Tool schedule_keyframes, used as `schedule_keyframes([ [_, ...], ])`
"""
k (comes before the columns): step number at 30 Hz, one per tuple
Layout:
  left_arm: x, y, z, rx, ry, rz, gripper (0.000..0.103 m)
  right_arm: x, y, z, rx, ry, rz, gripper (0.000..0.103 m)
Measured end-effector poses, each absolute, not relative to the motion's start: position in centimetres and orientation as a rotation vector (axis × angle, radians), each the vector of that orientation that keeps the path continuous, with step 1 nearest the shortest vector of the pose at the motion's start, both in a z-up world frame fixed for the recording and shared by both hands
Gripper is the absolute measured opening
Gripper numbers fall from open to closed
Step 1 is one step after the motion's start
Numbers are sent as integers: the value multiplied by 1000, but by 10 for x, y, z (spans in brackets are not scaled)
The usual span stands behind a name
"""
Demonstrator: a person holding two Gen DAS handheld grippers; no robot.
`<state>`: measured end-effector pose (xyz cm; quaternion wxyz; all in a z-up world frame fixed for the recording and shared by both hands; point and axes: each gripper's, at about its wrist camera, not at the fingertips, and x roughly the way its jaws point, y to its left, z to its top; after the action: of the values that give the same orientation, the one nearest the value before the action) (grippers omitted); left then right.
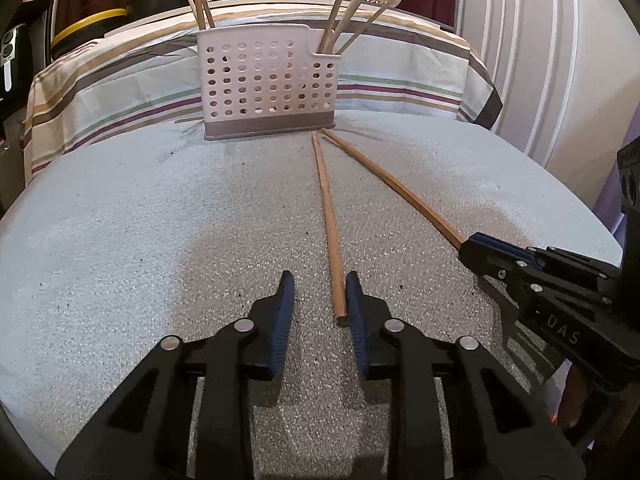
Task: Organize utensils
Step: 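Close the right tool on one chopstick while the left tool grasps another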
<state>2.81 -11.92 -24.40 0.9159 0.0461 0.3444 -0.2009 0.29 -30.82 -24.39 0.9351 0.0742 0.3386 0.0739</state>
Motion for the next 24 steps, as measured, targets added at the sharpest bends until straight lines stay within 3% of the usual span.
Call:
schedule_keyframes([
  [6, 30, -124, -245, 100, 704, -420, 20, 3, -308, -244, 146, 692, 150, 8],
  [10, 32, -125, -246, 106, 704, -426, 6, 3, -308, -244, 147, 691, 150, 8],
  [24, 28, -116, -234, 95, 667, -416, 6, -2, -305, -230, 113, 640, 139, 7],
])
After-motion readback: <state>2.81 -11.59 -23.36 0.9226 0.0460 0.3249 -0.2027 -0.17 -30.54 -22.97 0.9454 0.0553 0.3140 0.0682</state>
